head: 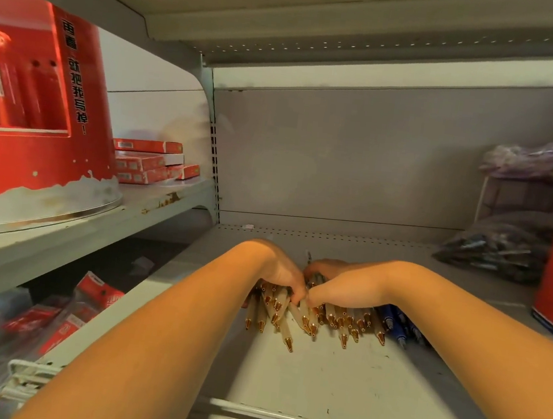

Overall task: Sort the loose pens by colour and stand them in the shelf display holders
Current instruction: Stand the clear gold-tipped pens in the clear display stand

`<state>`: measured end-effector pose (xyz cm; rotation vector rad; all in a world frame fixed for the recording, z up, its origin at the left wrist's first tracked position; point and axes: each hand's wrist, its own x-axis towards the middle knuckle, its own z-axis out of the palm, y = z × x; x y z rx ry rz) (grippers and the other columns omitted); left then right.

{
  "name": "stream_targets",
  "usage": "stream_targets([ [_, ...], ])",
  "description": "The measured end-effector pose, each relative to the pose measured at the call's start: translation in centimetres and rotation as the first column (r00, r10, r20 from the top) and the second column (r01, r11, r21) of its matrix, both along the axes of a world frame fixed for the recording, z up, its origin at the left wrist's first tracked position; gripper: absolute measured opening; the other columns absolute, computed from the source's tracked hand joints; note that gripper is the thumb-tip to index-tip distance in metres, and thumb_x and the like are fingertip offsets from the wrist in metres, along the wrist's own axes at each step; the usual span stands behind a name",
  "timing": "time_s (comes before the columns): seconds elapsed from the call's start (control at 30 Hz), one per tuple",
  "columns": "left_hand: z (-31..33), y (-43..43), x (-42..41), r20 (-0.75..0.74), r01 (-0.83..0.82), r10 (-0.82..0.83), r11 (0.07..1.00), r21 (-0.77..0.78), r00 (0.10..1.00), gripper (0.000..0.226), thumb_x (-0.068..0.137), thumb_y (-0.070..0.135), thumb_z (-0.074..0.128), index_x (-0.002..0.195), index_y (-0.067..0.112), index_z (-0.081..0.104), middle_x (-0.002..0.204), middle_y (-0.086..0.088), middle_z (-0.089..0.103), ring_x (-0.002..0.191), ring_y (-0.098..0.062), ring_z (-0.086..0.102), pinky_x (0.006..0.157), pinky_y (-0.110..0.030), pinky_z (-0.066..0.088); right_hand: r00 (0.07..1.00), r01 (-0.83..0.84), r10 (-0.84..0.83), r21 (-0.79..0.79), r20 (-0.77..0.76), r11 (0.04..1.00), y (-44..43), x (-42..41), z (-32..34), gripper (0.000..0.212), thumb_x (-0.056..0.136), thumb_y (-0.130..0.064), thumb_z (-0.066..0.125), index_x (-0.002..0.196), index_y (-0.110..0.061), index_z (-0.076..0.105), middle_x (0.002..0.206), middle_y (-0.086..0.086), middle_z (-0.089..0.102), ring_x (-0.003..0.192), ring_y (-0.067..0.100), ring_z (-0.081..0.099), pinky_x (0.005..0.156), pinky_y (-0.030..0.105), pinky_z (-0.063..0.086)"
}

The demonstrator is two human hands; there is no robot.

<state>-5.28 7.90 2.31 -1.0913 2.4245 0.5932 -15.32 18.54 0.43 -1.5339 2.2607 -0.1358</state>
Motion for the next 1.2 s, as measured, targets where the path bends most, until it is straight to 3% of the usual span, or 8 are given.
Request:
stream_targets([
  [0.07, -0.2, 0.3, -0.1, -0.029, 0.027, -0.029, 0.998, -0.054, 0.999, 0.016, 0.097, 0.028, 0.054, 0.093, 0.014, 0.061, 0.067, -0.008, 0.055, 0.051, -0.018, 0.051, 0.048, -0.02, 0.043, 1.0, -0.003, 0.003, -0.005, 0.002, 1.0, 0.0, 0.2, -0.1, 0.056, 0.091, -0.054, 0.051, 0.141, -0.037, 0.033, 0.111, -0.002, 0.056, 0.079, 0.013, 0.06, 0.061, 0.024, 0.053],
  [0.13, -0.3, 0.2, -0.1, -0.035, 0.045, -0.049, 0.994, -0.095, 0.998, 0.023, 0.099, 0.03, 0.051, 0.09, 0.012, 0.064, 0.065, -0.006, 0.057, 0.051, -0.016, 0.052, 0.048, -0.019, 0.044, 1.0, -0.019, 0.019, -0.01, -0.02, 1.0, 0.0, 0.3, -0.3, 0.06, 0.09, -0.054, 0.05, 0.144, -0.035, 0.033, 0.126, -0.002, 0.054, 0.102, 0.016, 0.058, 0.085, 0.033, 0.053],
  [0.2, -0.4, -0.4, 0.0, -0.025, -0.008, 0.007, 0.999, -0.05, 1.0, 0.021, 0.098, 0.029, 0.054, 0.096, 0.011, 0.066, 0.064, -0.009, 0.06, 0.056, -0.02, 0.056, 0.061, -0.024, 0.051, 0.999, -0.025, 0.024, -0.011, -0.045, 1.0, 0.2, 0.5, -0.3, 0.065, 0.09, -0.056, 0.049, 0.149, -0.034, 0.029, 0.139, 0.0, 0.047, 0.117, 0.019, 0.05, 0.097, 0.037, 0.046],
  [0.33, -0.3, -0.9, 0.3, -0.025, -0.073, 0.073, 0.997, -0.026, 0.997, 0.021, 0.093, 0.021, 0.059, 0.097, 0.002, 0.064, 0.092, -0.017, 0.063, 0.084, -0.03, 0.061, 0.09, -0.037, 0.054, 0.998, -0.029, 0.029, -0.001, -0.063, 1.0, 0.2, 0.6, -0.3, 0.068, 0.09, -0.057, 0.047, 0.15, -0.034, 0.026, 0.14, 0.002, 0.046, 0.115, 0.02, 0.05, 0.097, 0.038, 0.046],
  [0.6, -1.6, -1.5, 0.0, -0.068, 0.001, -0.02, 0.962, -0.274, 0.997, 0.008, 0.092, 0.012, 0.053, 0.088, 0.006, 0.055, 0.077, -0.008, 0.052, 0.062, -0.018, 0.052, 0.07, -0.028, 0.051, 0.998, -0.028, 0.029, 0.015, -0.062, 0.999, 0.4, 0.9, -0.3, 0.068, 0.086, -0.06, 0.046, 0.147, -0.041, 0.025, 0.144, 0.007, 0.045, 0.122, 0.027, 0.054, 0.103, 0.047, 0.047],
  [0.87, -2.0, -5.0, 2.7, -0.431, -0.246, 0.264, 0.964, 0.097, 0.863, 0.016, 0.072, 0.006, 0.053, 0.08, 0.013, 0.041, 0.07, -0.006, 0.038, 0.051, -0.019, 0.04, 0.046, -0.025, 0.041, 0.995, -0.052, 0.053, 0.015, -0.081, 0.999, 0.4, 1.0, -0.4, 0.073, 0.093, -0.065, 0.042, 0.155, -0.034, 0.019, 0.159, 0.001, 0.03, 0.135, 0.028, 0.042, 0.108, 0.042, 0.04],
  [1.03, -1.8, -4.8, 3.2, -0.59, -0.219, 0.391, 0.914, 0.343, 0.707, 0.018, 0.071, 0.0, 0.053, 0.08, 0.012, 0.043, 0.067, -0.009, 0.043, 0.061, -0.023, 0.045, 0.054, -0.029, 0.043, 0.99, -0.082, 0.065, -0.132, -0.128, 0.988, 0.4, 1.3, -0.6, 0.073, 0.089, -0.066, 0.05, 0.152, -0.039, 0.026, 0.16, 0.002, 0.024, 0.141, 0.028, 0.032, 0.11, 0.042, 0.034],
  [1.2, -1.4, -3.3, 3.5, -0.579, -0.068, 0.389, 0.865, 0.497, 0.717, 0.008, 0.078, -0.001, 0.049, 0.076, 0.006, 0.05, 0.062, -0.011, 0.053, 0.055, -0.023, 0.052, 0.061, -0.032, 0.046, 0.967, -0.218, 0.142, -0.395, -0.213, 0.892, -0.6, 2.9, -1.5, 0.038, 0.085, -0.047, 0.07, 0.12, -0.032, 0.063, 0.107, -0.011, 0.056, 0.096, 0.011, 0.054, 0.078, 0.026, 0.049],
])
